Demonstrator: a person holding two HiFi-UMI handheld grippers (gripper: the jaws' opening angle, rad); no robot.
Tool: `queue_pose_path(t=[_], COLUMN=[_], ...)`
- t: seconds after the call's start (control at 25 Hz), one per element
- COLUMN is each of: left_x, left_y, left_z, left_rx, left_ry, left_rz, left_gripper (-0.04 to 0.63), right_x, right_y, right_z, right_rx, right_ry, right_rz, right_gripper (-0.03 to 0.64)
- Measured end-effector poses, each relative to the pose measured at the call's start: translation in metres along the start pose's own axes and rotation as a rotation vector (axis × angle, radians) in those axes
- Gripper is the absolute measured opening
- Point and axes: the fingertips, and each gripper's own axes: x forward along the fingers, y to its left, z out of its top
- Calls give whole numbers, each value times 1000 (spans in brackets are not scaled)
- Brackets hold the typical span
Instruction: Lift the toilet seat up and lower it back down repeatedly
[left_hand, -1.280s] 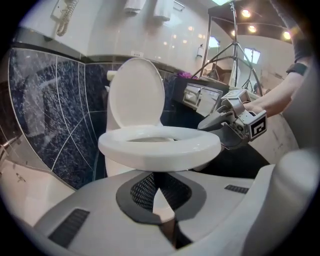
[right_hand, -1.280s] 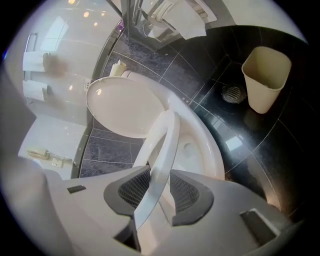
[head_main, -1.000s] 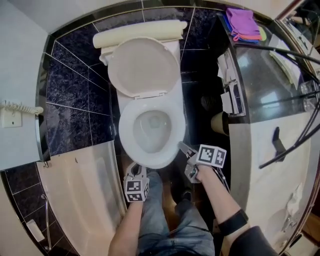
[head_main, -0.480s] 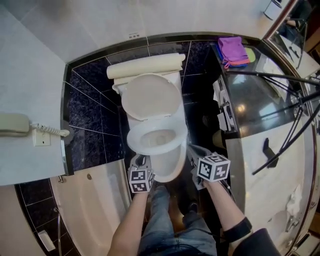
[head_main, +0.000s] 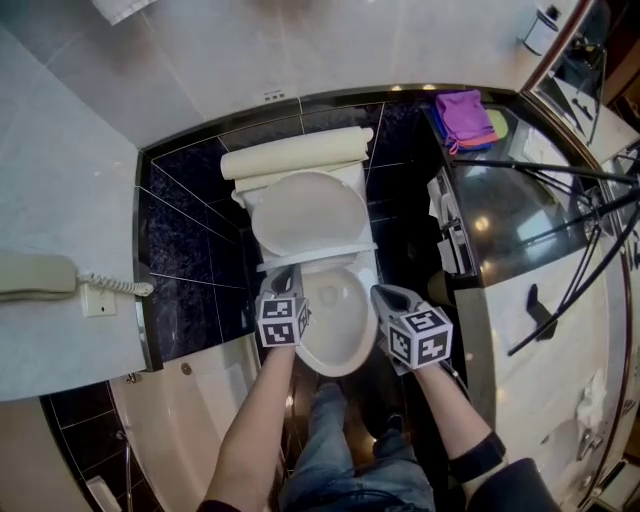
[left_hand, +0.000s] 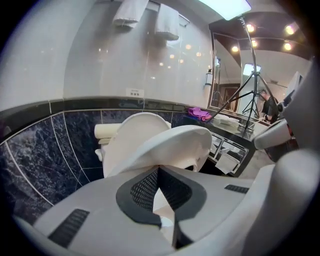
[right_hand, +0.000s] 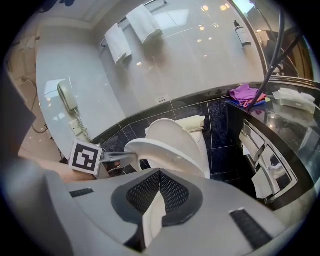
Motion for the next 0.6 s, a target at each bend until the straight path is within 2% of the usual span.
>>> queue_pose_path(t=[0.28, 0.6], left_x=[51, 73], left_y=[33, 54], left_z=[45, 59], left_rx=[64, 86], left_ry=[-6, 8], left_rz=[-5, -1], left_gripper=[-9, -9], right_x=[20, 31], right_y=[3, -4], right_z=[11, 22], right_rx=[-45, -80], right_ry=[11, 12], right_rz=[-10, -29], right_gripper=[17, 17])
